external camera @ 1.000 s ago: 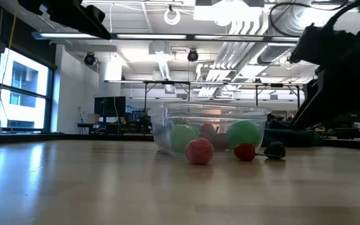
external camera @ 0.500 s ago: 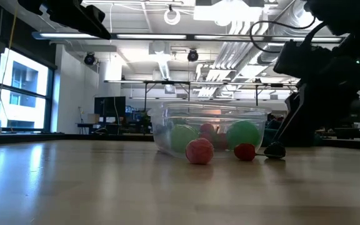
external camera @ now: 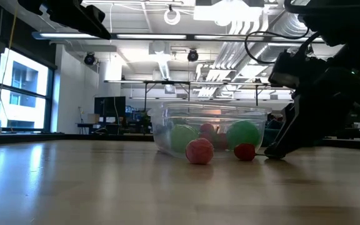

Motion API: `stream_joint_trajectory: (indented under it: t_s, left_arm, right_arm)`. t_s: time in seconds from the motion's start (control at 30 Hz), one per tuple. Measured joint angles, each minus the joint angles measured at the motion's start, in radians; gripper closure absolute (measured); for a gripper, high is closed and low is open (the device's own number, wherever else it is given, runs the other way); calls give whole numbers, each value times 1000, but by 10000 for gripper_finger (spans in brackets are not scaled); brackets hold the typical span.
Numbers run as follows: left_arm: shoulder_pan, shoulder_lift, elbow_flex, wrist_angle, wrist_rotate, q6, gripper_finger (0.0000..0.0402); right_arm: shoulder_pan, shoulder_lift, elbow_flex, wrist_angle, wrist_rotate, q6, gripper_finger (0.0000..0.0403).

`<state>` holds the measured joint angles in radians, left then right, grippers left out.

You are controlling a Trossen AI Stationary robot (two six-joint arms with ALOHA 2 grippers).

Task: Pick and placing Produce into tupperware
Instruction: Put the blackberry into the transparent container

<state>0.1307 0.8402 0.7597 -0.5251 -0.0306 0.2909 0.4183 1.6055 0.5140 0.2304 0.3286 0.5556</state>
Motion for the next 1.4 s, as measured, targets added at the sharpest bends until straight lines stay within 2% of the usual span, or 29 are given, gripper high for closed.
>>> stream_joint_trajectory:
  t_s: [0.43, 0.77, 1.4]
  left_arm:
    - [0, 0, 0, 0, 0, 0, 222]
    - [0, 0, 0, 0, 0, 0, 222]
    - [0, 0, 0, 0, 0, 0, 222]
  right_arm:
    - [0, 1, 0, -10, 5, 30, 243]
    - [0, 1, 1, -19, 10, 61, 279]
    - [30, 1, 1, -4, -6, 100, 307]
